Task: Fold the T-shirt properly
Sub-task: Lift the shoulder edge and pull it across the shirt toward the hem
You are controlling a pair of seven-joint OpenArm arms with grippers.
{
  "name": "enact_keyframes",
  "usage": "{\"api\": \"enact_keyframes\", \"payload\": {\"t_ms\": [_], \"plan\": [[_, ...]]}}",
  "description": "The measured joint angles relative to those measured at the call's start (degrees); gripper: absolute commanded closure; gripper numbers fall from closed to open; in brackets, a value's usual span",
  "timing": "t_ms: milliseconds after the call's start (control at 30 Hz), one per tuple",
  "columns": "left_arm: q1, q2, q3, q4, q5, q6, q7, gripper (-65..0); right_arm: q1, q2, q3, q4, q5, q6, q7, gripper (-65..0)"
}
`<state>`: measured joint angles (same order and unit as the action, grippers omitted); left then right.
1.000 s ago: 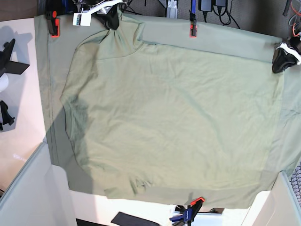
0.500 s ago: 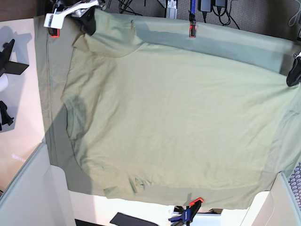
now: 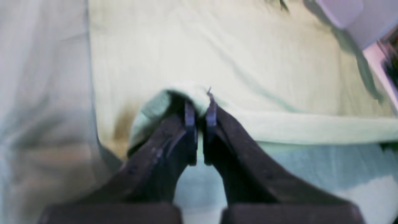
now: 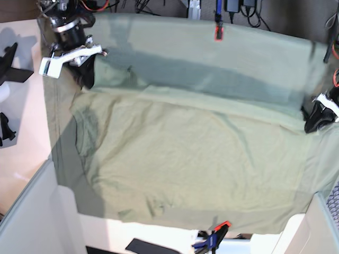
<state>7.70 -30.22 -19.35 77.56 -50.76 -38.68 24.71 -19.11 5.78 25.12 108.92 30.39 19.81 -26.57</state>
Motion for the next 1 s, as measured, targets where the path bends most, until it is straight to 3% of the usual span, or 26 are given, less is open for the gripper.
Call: {"api": "enact_keyframes", "payload": {"t_ms": [333, 467, 600, 633, 667, 733, 800, 833, 900, 1000], "plan": [[-11.3, -0.5, 2.6, -14.3, 3.2, -0.2, -3.5, 0.0, 15.3, 4.4, -7.3, -14.4, -4.2, -0.1, 1.0, 0.0], [-14.3, -0.9, 7.3, -18.8, 9.8, 0.0, -8.0, 0.0, 21.3, 4.7, -11.5, -20.1, -6.8, -0.3, 1.1, 0.0], [-17.0, -0.9, 10.8, -20.2, 10.9, -0.1, -9.9, 0.0, 24.9, 4.3, -14.7, -23.7, -10.4, -0.2, 1.7, 0.0], [-17.1, -0.9, 10.8, -20.2, 11.4, -0.2, -10.2, -4.7, 25.4, 4.1, -15.0, -24.6, -11.1, -0.3, 1.7, 0.0], [-17.0, -0.9, 10.8, -20.3, 11.9, -0.2, -10.4, -12.5, 25.6, 3.9, -15.5, -25.4, -12.0, -0.3, 1.9, -5.7], [-16.9, -0.9, 10.8, -20.4, 12.2, -0.1, -10.6, -29.3, 25.9, 3.3, -15.5, -26.0, -13.8, -0.3, 2.1, -28.3], [-16.8, -0.9, 10.8, -20.4, 11.9, -0.1, -10.6, -39.3, 26.7, 2.6, -15.5, -26.0, -14.2, -0.3, 2.1, -42.9], [-16.8, -0.9, 10.8, -20.4, 11.4, -0.1, -10.1, -39.7, 27.0, 2.3, -15.5, -26.0, -13.9, -0.3, 2.4, -44.3], [-17.0, -0.8, 9.3, -20.2, 9.5, 0.0, -3.4, -39.6, 27.2, 2.0, -15.5, -25.5, -13.6, -0.3, 2.3, -44.3], [-15.9, -0.4, 2.9, -18.1, 2.6, -0.3, 5.6, -39.6, 26.4, 1.9, -12.8, -22.2, -11.6, -0.3, -5.6, -44.3]]}}
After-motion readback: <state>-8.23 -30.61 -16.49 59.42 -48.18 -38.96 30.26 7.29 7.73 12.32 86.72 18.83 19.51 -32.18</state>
